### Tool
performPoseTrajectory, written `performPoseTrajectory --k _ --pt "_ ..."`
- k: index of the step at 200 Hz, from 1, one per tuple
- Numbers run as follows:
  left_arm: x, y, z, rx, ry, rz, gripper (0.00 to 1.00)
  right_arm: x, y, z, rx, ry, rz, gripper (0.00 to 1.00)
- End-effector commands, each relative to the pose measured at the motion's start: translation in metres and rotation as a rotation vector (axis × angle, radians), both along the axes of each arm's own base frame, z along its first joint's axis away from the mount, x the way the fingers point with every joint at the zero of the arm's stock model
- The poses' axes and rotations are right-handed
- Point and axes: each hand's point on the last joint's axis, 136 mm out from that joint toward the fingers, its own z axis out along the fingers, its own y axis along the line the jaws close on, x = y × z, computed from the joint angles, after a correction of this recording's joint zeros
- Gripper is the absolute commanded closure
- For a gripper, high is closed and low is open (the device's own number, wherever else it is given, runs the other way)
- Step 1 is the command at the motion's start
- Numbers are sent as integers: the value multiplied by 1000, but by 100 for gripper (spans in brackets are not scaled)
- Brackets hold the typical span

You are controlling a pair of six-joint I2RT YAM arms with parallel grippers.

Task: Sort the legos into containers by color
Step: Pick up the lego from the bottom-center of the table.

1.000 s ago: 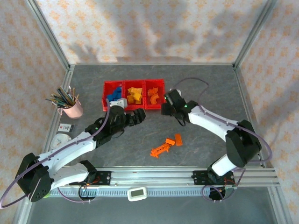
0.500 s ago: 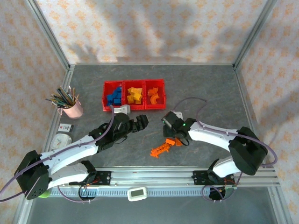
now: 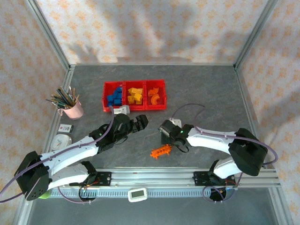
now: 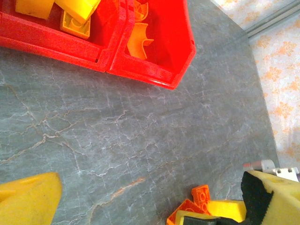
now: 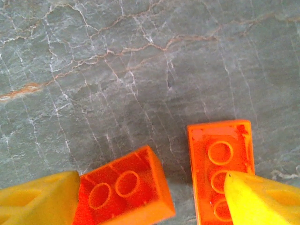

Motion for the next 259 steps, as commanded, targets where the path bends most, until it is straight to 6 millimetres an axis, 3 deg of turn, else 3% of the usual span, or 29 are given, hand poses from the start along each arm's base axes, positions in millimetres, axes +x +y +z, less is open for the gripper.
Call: performPoseTrajectory --k 1,58,94,184,259 --pt "2 4 5 2 -23 25 1 4 1 14 22 -36 -91 21" --pt "-1 9 8 20 -34 23 1 10 23 27 25 -64 -42 21" --pt "-3 12 12 19 -44 27 1 8 20 20 17 -36 -107 26" --pt "-7 21 10 39 -43 40 1 -1 20 0 27 17 -152 26" --pt "-10 31 13 52 -54 68 1 11 43 -9 31 16 -100 26"
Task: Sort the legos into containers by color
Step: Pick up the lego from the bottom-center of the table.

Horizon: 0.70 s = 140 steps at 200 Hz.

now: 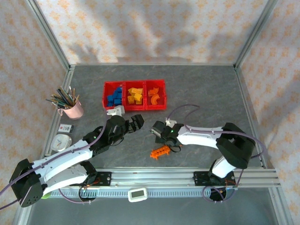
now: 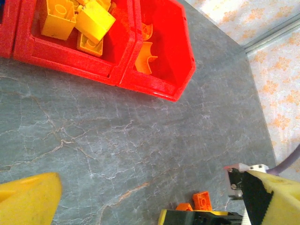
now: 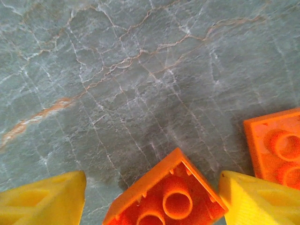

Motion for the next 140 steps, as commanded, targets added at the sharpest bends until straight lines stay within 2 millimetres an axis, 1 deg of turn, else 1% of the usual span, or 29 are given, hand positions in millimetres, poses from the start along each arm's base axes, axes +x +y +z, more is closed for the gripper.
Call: performPoseTrajectory --k 1,27,49,72,102,140 --pt "-3 11 -2 48 -8 24 1 6 11 2 -1 -16 20 26" --pt "-3 14 -2 54 -9 31 1 9 14 1 5 -24 20 27" --pt "-3 14 -1 54 -12 32 1 10 13 -3 -8 -25 21 30" --pt "-4 15 -1 55 -13 33 1 11 13 -7 -24 -22 24 35" --pt "-4 16 -1 54 -16 35 1 17 19 -3 -13 -46 31 44" --pt "-4 18 0 55 -21 39 1 25 25 -3 -27 -69 39 51"
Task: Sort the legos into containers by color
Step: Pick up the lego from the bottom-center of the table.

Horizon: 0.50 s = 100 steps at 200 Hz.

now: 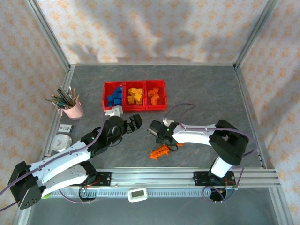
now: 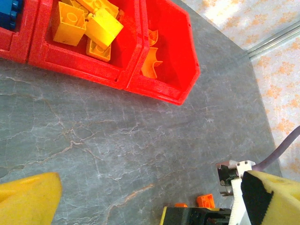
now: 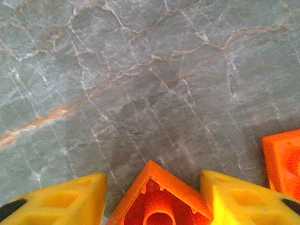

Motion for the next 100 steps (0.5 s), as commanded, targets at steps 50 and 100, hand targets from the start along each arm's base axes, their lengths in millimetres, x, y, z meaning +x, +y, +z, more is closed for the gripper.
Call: performPoseTrajectory --k 50,100 --pt "-3 14 -1 37 -18 26 1 28 31 12 41 -101 23 58" --pt "-4 16 0 29 -20 30 1 23 30 11 32 -69 29 52"
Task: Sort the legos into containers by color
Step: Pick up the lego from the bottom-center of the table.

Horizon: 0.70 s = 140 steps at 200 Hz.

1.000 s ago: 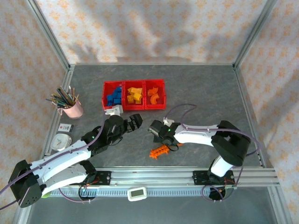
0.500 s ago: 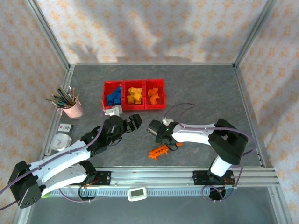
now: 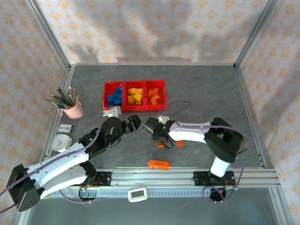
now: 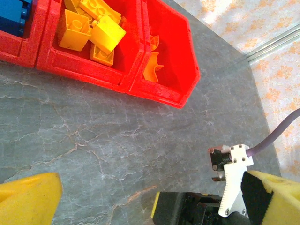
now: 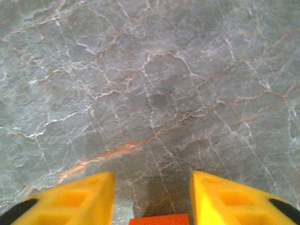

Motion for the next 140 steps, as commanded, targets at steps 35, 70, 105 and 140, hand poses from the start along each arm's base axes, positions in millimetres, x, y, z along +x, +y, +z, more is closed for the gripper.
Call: performPoseTrajectory --k 35,70,105,140 --pt "-1 10 -4 27 0 20 1 -12 -7 -5 -42 16 -13 49" --pt "-1 15 -5 30 5 31 1 -19 -7 -12 -63 33 13 58" --pt "-1 19 -1 16 -3 46 1 -12 -5 -8 -84 2 33 69" --pt "0 24 3 15 -10 57 1 2 3 14 -92 -58 64 71"
